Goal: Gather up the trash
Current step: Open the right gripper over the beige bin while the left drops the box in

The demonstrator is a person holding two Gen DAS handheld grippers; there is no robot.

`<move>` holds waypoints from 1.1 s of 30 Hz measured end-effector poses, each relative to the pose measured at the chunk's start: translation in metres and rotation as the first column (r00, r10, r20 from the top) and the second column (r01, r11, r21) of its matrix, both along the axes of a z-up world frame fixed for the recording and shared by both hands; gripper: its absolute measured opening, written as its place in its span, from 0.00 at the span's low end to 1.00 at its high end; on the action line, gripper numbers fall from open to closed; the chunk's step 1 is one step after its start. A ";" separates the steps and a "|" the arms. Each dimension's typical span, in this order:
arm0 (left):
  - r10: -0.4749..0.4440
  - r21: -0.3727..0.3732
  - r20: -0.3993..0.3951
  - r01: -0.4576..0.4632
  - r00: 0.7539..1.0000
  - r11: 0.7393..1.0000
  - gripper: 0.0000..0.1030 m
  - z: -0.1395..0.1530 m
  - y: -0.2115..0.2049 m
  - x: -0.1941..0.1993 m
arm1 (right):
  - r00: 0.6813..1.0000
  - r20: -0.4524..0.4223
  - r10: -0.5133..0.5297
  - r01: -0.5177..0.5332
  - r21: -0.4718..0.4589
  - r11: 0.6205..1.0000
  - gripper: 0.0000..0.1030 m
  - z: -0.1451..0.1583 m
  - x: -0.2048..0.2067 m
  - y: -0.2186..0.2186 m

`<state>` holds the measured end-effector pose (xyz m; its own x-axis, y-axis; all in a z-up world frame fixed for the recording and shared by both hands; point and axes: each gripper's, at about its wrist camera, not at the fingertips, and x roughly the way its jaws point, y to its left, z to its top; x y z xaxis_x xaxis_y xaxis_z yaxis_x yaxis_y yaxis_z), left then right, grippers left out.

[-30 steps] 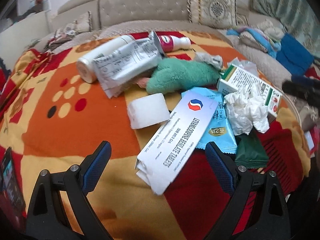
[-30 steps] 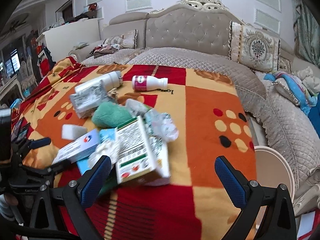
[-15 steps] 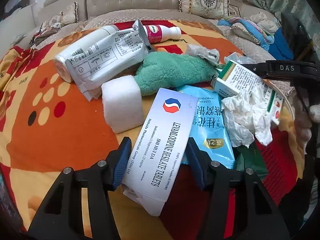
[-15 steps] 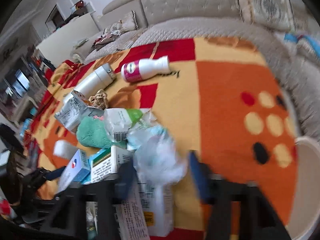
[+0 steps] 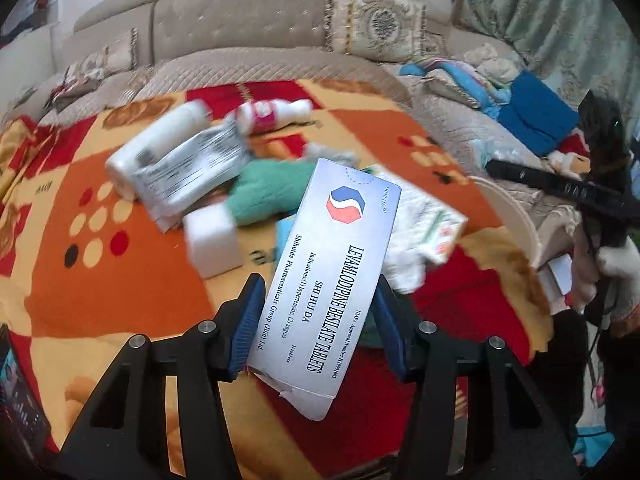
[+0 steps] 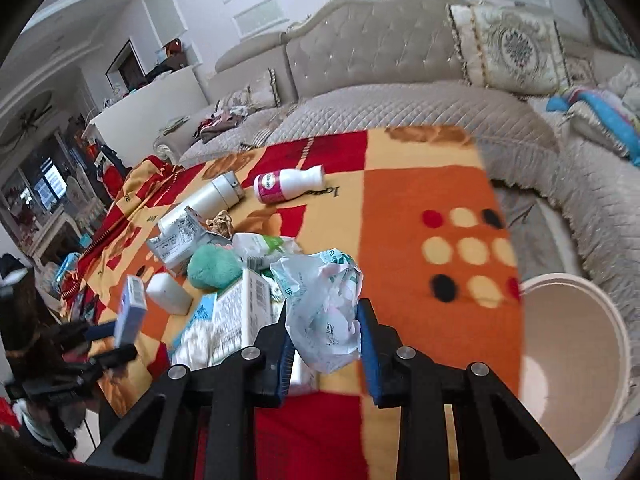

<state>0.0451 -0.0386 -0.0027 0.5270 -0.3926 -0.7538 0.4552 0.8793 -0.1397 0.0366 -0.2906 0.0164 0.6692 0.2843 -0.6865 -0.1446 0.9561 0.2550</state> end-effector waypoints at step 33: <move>-0.283 -0.015 -0.158 0.284 0.946 0.959 0.41 -0.014 -0.245 -0.020 | 0.918 -0.145 -0.368 0.375 0.020 0.927 0.27 -0.076 -0.079 -0.202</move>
<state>0.0255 -0.2837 -0.0171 0.2694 -0.5022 -0.8217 0.6589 0.7184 -0.2230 -0.0423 -0.4930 -0.0592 0.6338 0.0673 -0.7706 0.2578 0.9209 0.2924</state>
